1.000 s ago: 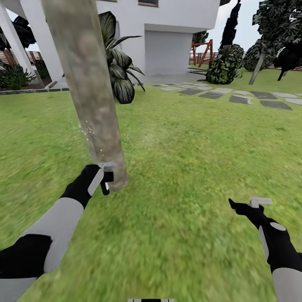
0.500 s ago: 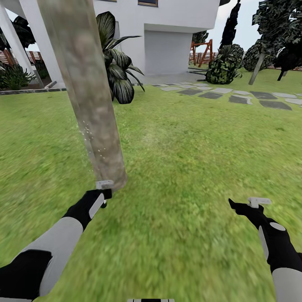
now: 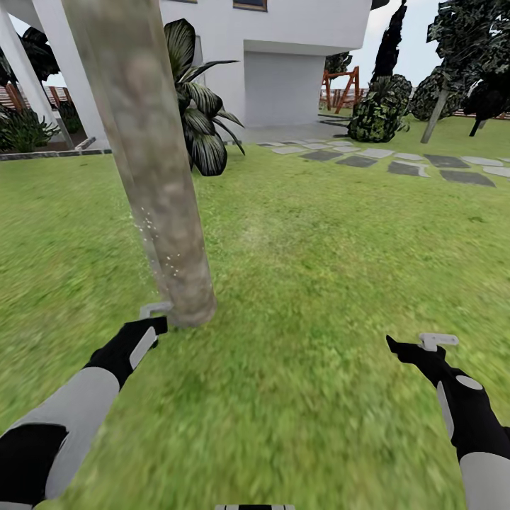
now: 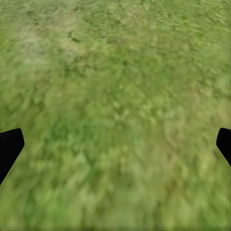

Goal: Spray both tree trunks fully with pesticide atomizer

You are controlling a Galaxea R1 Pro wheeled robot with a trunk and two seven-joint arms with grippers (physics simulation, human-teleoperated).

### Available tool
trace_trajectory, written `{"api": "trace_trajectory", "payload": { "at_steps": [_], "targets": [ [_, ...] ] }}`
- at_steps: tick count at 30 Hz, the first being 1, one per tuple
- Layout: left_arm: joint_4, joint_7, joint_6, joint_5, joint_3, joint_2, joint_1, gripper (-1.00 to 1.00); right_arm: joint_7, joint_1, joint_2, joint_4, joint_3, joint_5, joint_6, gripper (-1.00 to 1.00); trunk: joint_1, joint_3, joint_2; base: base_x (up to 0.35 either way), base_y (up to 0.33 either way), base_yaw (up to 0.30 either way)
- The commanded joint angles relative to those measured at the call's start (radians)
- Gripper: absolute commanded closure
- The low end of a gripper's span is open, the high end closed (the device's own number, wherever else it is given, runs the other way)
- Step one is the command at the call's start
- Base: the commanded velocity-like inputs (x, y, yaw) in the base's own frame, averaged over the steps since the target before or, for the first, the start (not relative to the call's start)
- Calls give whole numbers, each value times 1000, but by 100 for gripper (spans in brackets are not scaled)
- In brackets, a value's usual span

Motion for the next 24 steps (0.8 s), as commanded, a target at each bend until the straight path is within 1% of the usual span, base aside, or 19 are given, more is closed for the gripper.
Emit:
{"api": "trace_trajectory", "payload": {
  "at_steps": [1,2,3,4,6,7,8,10,11,12,13,15,16,18,20,21,24],
  "targets": [
    [6,1,-36,0,-2,-4,0,100,0,0,0,0,0,0,0,-100,0,0,0,0,0,0],
    [8,1,-48,0,-2,-8,0,100,0,0,0,0,0,0,0,-100,0,0,0,0,0,0],
    [9,2,-55,1,-2,-17,0,100,0,0,0,0,0,0,0,-100,0,0,0,0,0,0],
    [9,2,-58,1,-2,-35,0,100,0,0,0,0,0,0,-1,-100,0,0,0,0,0,0],
    [9,2,-59,-1,-5,-80,0,100,0,0,0,0,-1,0,-1,-100,0,0,0,0,0,0],
    [8,1,-59,0,-5,-89,0,100,0,0,0,0,-1,0,0,-100,0,0,0,0,0,0],
    [5,1,-56,0,-5,-93,0,100,0,0,0,0,-1,0,0,-100,0,0,0,0,0,0],
    [-5,-2,-50,1,-6,-94,-4,100,0,0,0,0,-1,0,-1,-100,0,0,0,0,0,0],
    [-14,-3,-15,1,-5,-91,-12,100,0,0,0,-1,-1,0,-1,-100,0,0,0,0,0,0],
    [-38,-3,35,1,-5,-89,-15,100,0,0,0,0,-1,0,0,-100,0,0,0,0,0,0],
    [-165,1,146,0,-4,-89,-19,100,0,0,0,-1,-1,0,0,-100,0,0,0,0,0,0],
    [-279,33,265,1,-3,-95,-35,100,0,0,0,-2,-2,0,1,-100,0,0,0,0,0,0],
    [-351,58,333,1,-2,-96,-44,100,0,0,0,-2,-2,0,1,-100,0,0,0,0,0,0],
    [-409,68,389,2,-2,-92,-67,100,0,0,0,-2,-2,0,1,-100,0,0,0,0,0,0],
    [-430,71,457,7,1,-87,-98,100,0,0,0,-2,-2,0,1,-100,0,0,0,0,0,0],
    [-435,72,501,9,4,-85,-127,100,0,0,0,-2,-2,0,1,-100,0,0,0,0,0,0],
    [-438,73,526,10,6,-82,-174,100,0,0,0,0,-2,0,1,-100,0,0,0,0,0,0]
  ]
}}
